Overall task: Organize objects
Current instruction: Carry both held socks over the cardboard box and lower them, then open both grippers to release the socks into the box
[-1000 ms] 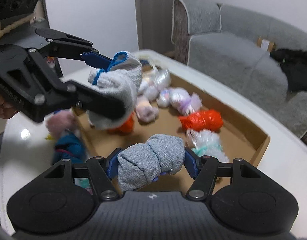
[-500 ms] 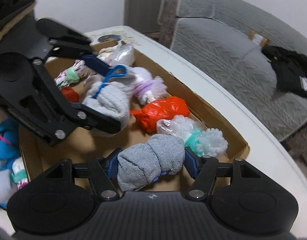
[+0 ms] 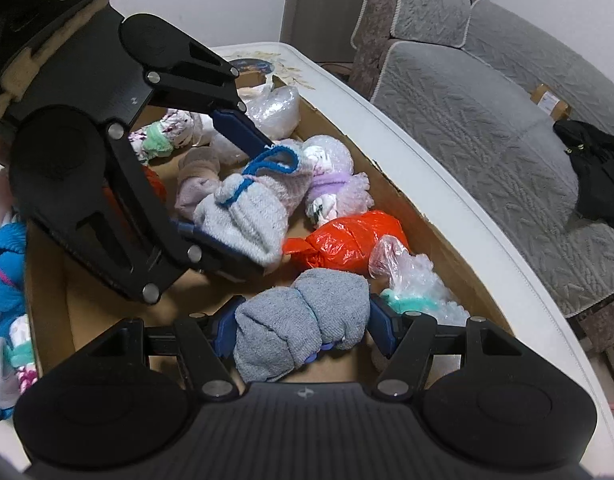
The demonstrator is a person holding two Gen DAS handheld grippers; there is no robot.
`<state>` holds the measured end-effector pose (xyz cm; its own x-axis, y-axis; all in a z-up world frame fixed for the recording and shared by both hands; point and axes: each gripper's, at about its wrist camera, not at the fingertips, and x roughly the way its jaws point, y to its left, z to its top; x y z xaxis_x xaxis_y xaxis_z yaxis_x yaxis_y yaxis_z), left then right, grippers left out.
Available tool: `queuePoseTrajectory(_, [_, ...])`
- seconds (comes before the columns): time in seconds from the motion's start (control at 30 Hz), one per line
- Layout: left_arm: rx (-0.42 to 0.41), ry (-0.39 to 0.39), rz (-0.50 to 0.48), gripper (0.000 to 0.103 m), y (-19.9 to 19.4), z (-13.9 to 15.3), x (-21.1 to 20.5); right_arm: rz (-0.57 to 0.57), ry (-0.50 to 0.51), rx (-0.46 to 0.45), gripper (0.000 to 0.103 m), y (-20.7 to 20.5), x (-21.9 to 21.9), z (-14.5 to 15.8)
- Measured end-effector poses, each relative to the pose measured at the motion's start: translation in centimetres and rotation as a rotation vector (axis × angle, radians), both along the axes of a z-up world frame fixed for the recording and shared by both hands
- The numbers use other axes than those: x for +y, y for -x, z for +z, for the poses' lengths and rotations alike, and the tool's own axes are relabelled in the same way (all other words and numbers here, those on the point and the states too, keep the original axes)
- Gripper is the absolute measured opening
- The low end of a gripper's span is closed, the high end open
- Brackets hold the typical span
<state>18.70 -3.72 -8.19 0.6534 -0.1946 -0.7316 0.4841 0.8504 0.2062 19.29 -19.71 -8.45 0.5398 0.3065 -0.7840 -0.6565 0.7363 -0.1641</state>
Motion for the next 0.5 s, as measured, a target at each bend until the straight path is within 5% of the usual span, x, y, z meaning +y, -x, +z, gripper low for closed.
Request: queuePoseTrajectory(0.5, [-0.016, -0.037, 0.004, 0.079, 0.27, -0.04, -0.62, -0.011, 0.023, 0.002, 0.064, -0.03, 0.12, 0.3])
